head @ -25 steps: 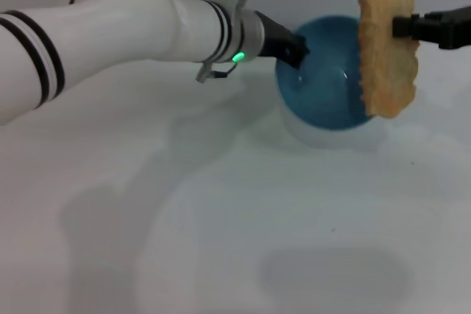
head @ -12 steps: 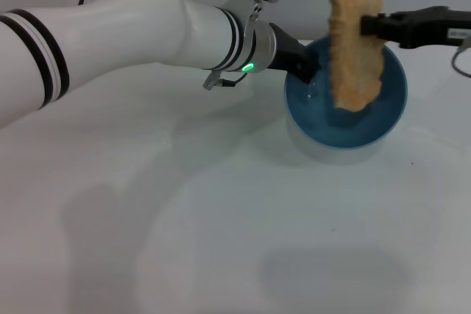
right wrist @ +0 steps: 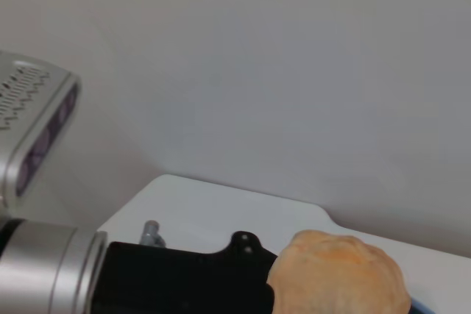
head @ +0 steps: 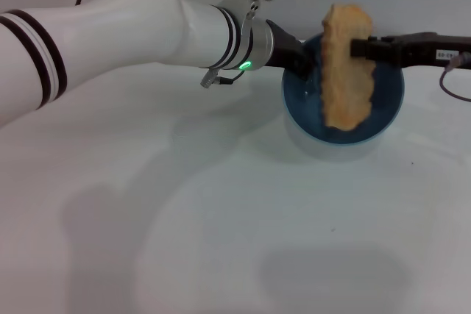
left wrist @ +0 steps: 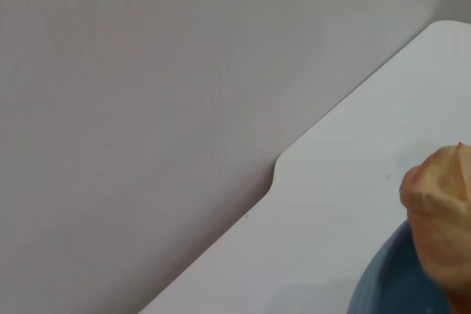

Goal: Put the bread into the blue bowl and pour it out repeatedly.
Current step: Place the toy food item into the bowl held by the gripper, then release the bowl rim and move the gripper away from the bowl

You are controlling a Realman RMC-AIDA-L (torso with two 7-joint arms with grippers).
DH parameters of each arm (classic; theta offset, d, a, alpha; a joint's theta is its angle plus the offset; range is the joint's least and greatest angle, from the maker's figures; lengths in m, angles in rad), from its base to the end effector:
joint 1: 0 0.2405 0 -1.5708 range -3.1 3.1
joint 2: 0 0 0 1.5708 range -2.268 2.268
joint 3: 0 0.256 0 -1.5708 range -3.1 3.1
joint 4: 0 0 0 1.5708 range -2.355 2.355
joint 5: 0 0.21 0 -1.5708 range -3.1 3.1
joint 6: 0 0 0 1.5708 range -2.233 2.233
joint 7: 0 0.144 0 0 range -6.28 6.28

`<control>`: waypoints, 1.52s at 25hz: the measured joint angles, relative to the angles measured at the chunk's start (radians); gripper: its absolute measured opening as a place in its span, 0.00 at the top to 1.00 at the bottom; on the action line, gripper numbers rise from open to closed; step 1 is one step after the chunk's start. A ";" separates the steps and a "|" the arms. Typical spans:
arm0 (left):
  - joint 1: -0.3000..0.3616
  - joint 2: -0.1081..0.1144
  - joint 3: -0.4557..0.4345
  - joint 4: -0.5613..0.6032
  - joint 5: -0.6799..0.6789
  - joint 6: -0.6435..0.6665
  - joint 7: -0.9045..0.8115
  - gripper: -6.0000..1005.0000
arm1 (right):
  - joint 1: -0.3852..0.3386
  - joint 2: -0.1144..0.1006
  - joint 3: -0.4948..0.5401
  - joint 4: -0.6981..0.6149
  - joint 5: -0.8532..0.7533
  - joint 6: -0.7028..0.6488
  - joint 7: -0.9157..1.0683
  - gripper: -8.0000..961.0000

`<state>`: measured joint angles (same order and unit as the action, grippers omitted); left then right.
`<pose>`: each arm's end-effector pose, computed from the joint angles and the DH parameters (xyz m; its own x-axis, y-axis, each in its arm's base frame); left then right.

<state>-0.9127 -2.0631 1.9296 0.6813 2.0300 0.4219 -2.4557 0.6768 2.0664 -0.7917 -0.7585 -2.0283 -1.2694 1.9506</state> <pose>-0.1262 0.4309 -0.1175 0.9131 0.3738 0.1629 0.3997 -0.7410 -0.5396 0.2192 0.4057 0.0146 0.6226 -0.5871 -0.5174 -0.7457 -0.6456 -0.1647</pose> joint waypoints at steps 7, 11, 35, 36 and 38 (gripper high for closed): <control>0.001 0.000 0.000 -0.001 -0.001 -0.006 0.001 0.99 | -0.023 0.000 0.007 -0.004 0.006 0.024 -0.014 0.74; 0.000 0.001 0.000 -0.004 0.001 -0.002 0.001 0.99 | -0.057 0.001 0.008 -0.069 0.031 0.018 -0.019 0.59; -0.040 0.008 -0.436 -0.051 0.572 0.485 -0.205 0.99 | -0.282 -0.004 0.084 -0.158 0.241 0.059 -0.076 0.39; -0.037 0.007 -0.436 -0.057 0.571 0.485 -0.205 0.99 | -0.280 -0.004 0.082 -0.156 0.241 0.060 -0.076 0.39; -0.025 0.006 -0.436 -0.064 0.568 0.482 -0.205 0.99 | -0.277 -0.004 0.081 -0.153 0.241 0.061 -0.076 0.39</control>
<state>-0.9377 -2.0573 1.4934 0.6175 2.5979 0.9036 -2.6606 0.4000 2.0624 -0.7109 -0.9111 -1.7872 -1.2083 1.8743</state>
